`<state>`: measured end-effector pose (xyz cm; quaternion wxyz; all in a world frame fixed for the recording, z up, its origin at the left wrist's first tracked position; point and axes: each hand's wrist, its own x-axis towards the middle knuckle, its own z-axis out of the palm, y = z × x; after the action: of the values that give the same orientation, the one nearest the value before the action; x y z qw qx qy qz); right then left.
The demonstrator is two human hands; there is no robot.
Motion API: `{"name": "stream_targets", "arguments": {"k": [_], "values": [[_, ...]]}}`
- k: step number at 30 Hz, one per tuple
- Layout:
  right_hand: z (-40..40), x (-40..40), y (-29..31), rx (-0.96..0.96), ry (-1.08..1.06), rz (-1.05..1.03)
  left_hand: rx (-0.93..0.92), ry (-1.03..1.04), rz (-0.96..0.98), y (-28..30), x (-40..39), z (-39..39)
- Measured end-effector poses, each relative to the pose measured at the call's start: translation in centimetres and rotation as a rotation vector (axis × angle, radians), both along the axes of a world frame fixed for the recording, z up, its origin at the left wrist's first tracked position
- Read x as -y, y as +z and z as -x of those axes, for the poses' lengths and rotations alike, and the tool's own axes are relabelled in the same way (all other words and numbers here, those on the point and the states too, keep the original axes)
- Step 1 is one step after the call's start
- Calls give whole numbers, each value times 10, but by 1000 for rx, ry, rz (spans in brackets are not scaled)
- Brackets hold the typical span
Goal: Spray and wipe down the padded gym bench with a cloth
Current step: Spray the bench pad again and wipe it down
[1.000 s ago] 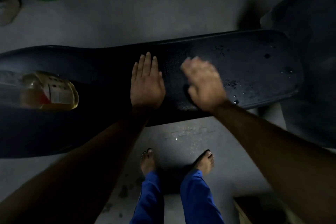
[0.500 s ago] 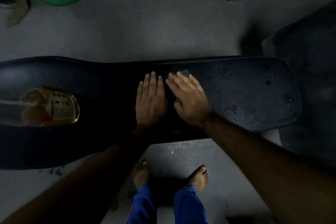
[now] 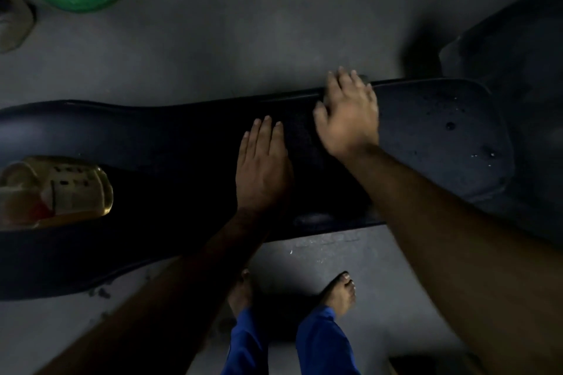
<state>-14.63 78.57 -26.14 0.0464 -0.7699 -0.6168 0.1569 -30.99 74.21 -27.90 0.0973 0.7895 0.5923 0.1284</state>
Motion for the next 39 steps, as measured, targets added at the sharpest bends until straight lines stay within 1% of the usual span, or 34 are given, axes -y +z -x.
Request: {"name": "stream_targets", "arguments": {"k": [1, 2, 4, 5, 6, 7, 8, 9, 10, 11, 12, 13, 14, 15, 16, 17, 19, 20, 21, 22, 23, 24, 25, 26, 27, 29, 30, 31, 33, 34, 35, 36, 37, 39], "values": [[16, 2, -2, -21, -45, -15, 13, 17, -2, -2, 3, 0], [30, 16, -3, -41, 20, -58, 32, 32, -3, -2, 7, -1], [31, 65, -4, -123, 366, -84, 81, 35, -9, -2, 14, -2], [13, 79, -4, -145, 496, -58, 102, 32, -13, -2, 17, -2], [-9, 79, -5, -131, 549, -65, 116, 25, -19, -2, 20, -2], [-26, 68, -8, -79, 496, -62, 127, 16, -22, -3, 23, -4], [-38, 52, -10, -20, 328, -66, 131, 6, -24, -4, 24, -7], [-38, 36, -9, -7, 124, -57, 124, 2, -25, -5, 25, -11], [-27, 29, -6, -15, -28, -31, 109, 6, -23, -5, 25, -13], [-14, 34, -5, -22, -42, -61, 93, 7, -20, -5, 25, -15], [-2, 50, -4, -52, 71, -98, 77, 3, -19, -5, 25, -17], [3, 73, -3, -86, 251, -107, 54, 2, -19, -6, 25, -19], [-4, 94, -5, -111, 442, -70, 22, 8, -17, -6, 25, -21], [-24, 102, -6, -100, 564, -53, -14, 12, -16, -8, 27, -21], [-43, 95, -8, -60, 575, -64, -46, 8, -18, -10, 29, -22], [-55, 80, -10, -8, 459, -63, -75, 1, -27, -12, 31, -24], [-51, 49, -9, 6, 45, -74, -126, 3, -51, -15, 31, -26], [-34, 49, -8, 1, -53, -81, -137, 11, -49, -15, 33, -26], [-18, 59, -8, 1, -20, -111, -136, 13, -45, -15, 33, -26], [-5, 81, -7, -37, 133, -120, -138, 8, -42, -13, 33, -27], [-1, 106, -5, -65, 339, -98, -142, 9, -37, -12, 33, -28], [-15, 122, -4, -85, 516, -54, -147, 16, -31, -10, 33, -28], [-37, 124, -5, -73, 610, -53, -148, 20, -30, -10, 33, -28], [-57, 115, -7, -9, 584, -45, -145, 21, -35, -10, 34, -28], [-73, 99, -9, 44, 418, -37, -146, 18, -40, -10, 35, -29], [-71, 81, -3, 17, -6, -55, -150, 23, -26, -9, 34, -31], [-54, 90, -2, 24, -60, -81, -144, 31, -15, -8, 35, -31], [-33, 110, -4, -1, 20, -110, -137, 38, -16, -6, 36, -31], [-9, 165, -2, -82, 395, -88, -104, 26, -27, -1, 36, -35], [-23, 177, -3, -81, 565, -65, -64, 8, -33, 0, 36, -39], [-44, 173, -6, -30, 669, -73, -18, -17, -48, 0, 35, -43], [-65, 159, -10, 55, 631, -78, 25, -42, -67, -2, 32, -49], [-83, 141, -16, 94, 444, -92, 55, -52, -71, -4, 29, -54], [-85, 126, -12, 14, -38, -141, 43, -31, -32, -9, 24, -62]]}}
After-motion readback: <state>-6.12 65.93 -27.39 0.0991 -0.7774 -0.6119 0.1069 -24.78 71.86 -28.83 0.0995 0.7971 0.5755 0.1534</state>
